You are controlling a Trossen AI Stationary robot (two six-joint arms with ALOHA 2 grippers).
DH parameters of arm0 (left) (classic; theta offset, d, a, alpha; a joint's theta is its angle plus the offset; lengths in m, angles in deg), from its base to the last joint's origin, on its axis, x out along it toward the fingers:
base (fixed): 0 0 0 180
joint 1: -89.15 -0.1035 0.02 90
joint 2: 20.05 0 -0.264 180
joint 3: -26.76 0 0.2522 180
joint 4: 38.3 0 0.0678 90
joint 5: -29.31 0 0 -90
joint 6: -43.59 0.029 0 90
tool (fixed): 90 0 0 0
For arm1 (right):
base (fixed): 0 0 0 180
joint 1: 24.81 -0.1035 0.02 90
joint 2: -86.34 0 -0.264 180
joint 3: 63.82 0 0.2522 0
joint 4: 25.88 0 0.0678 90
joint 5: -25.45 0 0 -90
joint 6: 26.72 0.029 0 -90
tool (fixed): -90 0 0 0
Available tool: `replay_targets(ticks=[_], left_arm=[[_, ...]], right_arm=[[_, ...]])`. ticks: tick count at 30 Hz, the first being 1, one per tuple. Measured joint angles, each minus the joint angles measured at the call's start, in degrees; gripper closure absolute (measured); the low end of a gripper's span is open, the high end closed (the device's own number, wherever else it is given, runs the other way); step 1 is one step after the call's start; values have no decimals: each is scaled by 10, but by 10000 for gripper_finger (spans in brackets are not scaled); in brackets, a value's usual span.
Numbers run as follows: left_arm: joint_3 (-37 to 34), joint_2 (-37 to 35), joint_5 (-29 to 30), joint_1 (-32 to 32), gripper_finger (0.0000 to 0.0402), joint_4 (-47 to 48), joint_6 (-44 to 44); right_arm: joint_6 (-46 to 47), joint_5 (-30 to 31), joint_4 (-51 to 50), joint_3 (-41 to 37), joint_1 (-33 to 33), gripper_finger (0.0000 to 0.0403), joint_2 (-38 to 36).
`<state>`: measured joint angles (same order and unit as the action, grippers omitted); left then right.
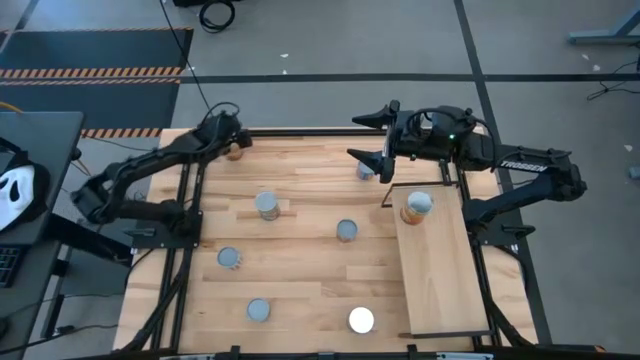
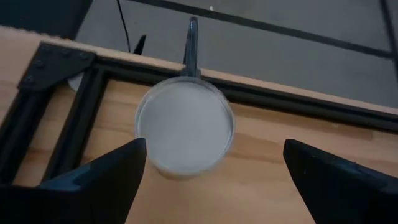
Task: Pick and place cans onto a shelf
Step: Put the large canned corn on the shelf aligned with the other canned corn
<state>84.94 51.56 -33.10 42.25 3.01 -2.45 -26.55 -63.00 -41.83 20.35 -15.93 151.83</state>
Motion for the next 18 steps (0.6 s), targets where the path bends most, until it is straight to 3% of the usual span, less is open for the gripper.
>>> replay_targets(ticks=[8,18], left_arm=[[34,65,-6,-36,15,16,-1],[35,73,-39,-72,15,40,-10]], right_arm=[[-8,2,4,0,7,4,0],[-19,4,4,0,14,4,1]])
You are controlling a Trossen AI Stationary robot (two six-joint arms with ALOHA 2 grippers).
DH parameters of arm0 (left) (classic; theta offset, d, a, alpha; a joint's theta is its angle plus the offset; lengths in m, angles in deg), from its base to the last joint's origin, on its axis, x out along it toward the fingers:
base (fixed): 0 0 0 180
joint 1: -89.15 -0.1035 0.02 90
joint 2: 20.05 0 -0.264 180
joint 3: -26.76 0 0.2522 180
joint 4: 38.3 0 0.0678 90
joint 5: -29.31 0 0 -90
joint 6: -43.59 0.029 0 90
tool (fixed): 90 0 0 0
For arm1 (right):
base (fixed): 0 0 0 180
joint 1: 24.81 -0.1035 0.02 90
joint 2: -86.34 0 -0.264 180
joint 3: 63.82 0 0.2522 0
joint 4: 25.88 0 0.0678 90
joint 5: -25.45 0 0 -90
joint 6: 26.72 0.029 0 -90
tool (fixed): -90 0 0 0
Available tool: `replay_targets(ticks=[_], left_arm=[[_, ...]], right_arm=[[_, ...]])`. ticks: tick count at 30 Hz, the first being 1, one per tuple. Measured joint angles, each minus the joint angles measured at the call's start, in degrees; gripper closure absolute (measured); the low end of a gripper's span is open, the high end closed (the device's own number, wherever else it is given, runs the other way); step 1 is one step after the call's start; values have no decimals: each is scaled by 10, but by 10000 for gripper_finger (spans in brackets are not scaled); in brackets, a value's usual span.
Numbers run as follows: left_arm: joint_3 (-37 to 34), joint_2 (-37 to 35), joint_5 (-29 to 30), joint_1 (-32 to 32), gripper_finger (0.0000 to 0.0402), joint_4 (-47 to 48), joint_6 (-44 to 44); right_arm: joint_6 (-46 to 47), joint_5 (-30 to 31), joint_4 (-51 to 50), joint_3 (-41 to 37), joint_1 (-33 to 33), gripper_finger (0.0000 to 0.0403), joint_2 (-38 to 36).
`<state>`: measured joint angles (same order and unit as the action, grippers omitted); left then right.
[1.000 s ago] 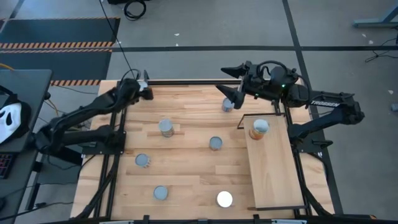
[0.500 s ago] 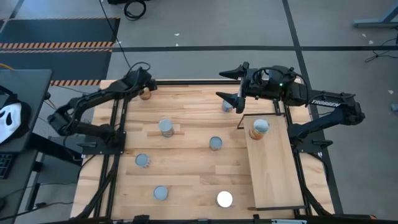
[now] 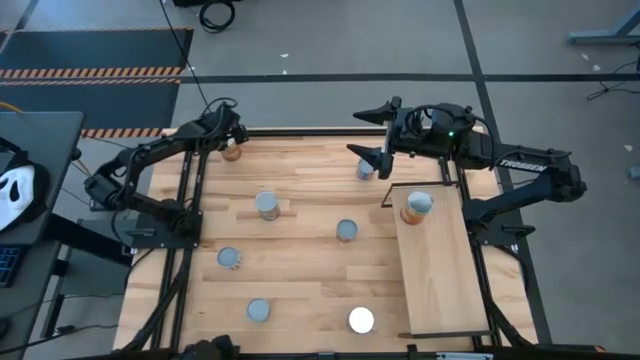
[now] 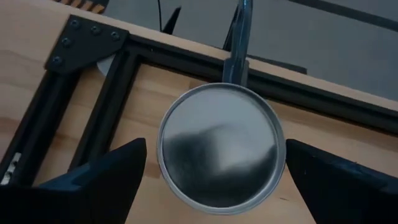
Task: Pick and place cans onto a shelf
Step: Put the large canned corn on the shelf aligned with the other canned corn
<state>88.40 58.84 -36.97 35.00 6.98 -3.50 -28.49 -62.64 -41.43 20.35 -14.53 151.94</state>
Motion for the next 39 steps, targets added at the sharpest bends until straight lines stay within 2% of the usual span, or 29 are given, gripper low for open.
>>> replay_targets(ticks=[11,14,20,23,28,32,35,39], left_arm=[[0,34,-6,0,15,-2,12],[0,48,14,0,15,-28,45],[0,66,16,0,15,-107,72],[-1,74,15,0,15,-106,76],[-1,75,-2,4,17,-98,103],[-1,75,-26,11,47,-121,147],[-1,75,-59,25,84,-143,186],[-1,68,-124,62,90,-165,213]], right_arm=[[-20,0,0,0,15,5,0],[-19,0,0,0,23,5,0],[-19,0,-8,0,38,5,0],[-8,-1,-19,0,46,5,0],[5,0,-22,0,54,5,0],[-18,-1,-23,0,53,5,0],[-59,-2,-38,0,53,5,0],[-97,-1,-70,0,54,5,-1]])
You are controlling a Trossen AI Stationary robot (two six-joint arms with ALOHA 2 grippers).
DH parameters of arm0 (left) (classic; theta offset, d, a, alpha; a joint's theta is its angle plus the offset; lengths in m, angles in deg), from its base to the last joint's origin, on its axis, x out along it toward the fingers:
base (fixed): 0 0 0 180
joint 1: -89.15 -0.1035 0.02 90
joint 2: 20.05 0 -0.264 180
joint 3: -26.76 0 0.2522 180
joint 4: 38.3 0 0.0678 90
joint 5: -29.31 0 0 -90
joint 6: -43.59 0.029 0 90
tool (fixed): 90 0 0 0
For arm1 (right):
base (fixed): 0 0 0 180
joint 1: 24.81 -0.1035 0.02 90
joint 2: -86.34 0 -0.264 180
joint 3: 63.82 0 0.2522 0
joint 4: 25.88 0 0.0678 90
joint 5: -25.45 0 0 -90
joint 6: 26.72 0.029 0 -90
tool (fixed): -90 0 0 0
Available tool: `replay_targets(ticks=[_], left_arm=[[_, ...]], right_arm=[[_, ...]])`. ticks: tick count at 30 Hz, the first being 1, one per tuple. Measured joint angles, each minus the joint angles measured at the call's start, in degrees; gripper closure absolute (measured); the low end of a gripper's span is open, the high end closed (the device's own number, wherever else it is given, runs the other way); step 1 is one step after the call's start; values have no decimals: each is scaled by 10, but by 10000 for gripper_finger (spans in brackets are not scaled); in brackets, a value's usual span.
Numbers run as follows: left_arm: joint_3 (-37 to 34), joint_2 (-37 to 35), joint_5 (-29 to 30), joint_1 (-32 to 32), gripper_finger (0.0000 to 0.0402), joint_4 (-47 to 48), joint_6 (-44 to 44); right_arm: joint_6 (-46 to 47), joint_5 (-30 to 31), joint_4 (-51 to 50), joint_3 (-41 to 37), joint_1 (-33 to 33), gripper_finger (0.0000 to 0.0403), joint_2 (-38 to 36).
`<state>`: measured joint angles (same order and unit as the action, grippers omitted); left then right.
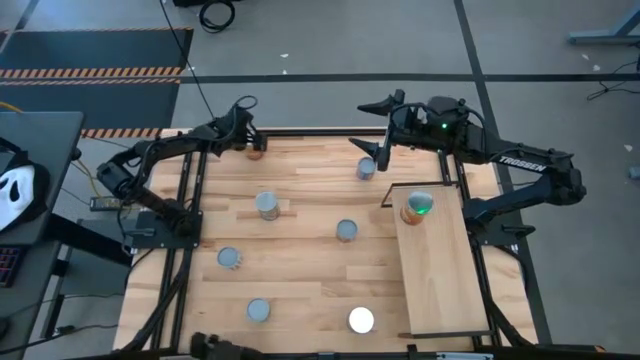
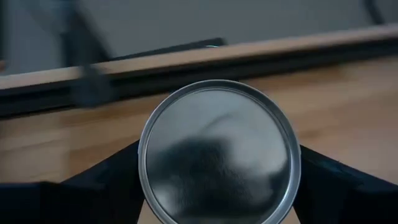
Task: Pick and place cans onto a shelf
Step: Put the large canned corn on the shelf aligned with the other canned corn
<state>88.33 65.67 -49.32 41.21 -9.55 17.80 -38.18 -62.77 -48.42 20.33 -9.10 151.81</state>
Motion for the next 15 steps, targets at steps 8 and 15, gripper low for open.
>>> replay_targets(ticks=[8,15], left_arm=[[21,-4,-70,150,90,-36,41],[53,-4,-78,279,84,-46,144]], right_arm=[[-2,-55,-20,-3,28,5,21],[-12,-113,-24,-2,29,5,93]])
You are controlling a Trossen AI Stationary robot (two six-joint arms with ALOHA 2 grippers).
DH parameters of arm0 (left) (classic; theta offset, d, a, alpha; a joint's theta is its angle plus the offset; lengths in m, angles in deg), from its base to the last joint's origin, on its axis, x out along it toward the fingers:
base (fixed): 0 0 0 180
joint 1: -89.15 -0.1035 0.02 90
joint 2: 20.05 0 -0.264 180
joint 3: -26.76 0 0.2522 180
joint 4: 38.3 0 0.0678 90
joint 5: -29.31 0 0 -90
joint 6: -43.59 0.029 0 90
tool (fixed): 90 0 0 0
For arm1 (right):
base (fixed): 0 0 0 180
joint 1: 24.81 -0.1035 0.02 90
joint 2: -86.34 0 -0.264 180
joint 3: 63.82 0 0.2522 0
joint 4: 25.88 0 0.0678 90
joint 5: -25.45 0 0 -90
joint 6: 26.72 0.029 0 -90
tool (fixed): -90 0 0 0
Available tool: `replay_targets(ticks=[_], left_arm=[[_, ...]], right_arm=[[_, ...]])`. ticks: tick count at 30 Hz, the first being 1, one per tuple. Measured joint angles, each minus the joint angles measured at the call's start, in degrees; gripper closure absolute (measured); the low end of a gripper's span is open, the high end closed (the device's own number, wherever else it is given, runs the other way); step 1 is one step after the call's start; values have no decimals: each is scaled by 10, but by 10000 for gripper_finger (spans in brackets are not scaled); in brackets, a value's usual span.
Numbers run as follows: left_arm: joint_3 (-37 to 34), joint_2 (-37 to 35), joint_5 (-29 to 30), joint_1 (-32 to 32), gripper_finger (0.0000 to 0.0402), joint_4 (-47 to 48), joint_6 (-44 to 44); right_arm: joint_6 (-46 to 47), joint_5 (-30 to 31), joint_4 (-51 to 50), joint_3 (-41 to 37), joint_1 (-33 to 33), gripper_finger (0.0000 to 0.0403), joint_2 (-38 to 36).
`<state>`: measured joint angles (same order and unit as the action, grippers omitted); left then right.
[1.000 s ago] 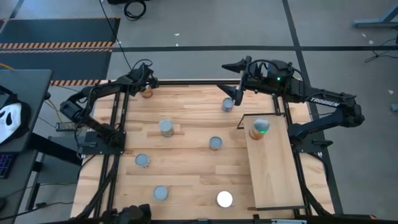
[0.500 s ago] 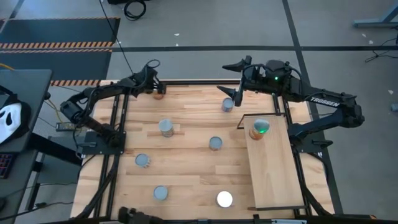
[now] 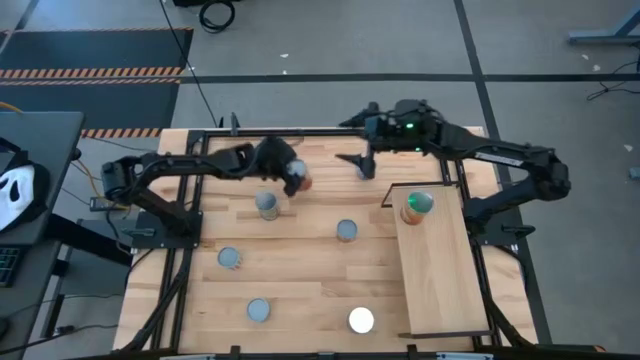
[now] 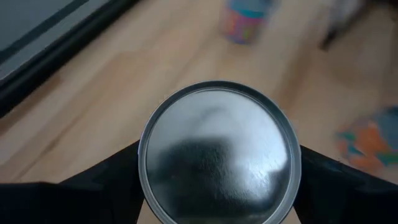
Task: Pick and place cans onto a shelf
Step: Put the large canned corn on the shelf aligned with the other canned corn
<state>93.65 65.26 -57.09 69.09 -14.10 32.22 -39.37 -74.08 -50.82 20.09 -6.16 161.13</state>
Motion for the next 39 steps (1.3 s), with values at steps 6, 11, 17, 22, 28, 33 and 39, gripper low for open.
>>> replay_targets(ticks=[6,11,17,22,28,33,39], left_arm=[[5,18,7,58,82,-1,43],[5,61,6,87,80,-57,87],[5,80,7,92,77,-71,107],[4,86,7,92,53,-73,144],[5,84,6,91,48,-82,168],[40,59,4,94,47,-27,186],[86,-39,12,90,47,126,209]], right_arm=[[0,-49,-16,0,-10,5,65],[-10,-53,-28,0,-28,5,109],[-10,-51,-80,0,-40,5,135],[-10,-33,-97,0,-43,4,149],[-12,-21,-88,-3,-43,4,170],[-13,-24,-60,-3,-44,4,193],[16,-39,-32,-1,-46,4,195]])
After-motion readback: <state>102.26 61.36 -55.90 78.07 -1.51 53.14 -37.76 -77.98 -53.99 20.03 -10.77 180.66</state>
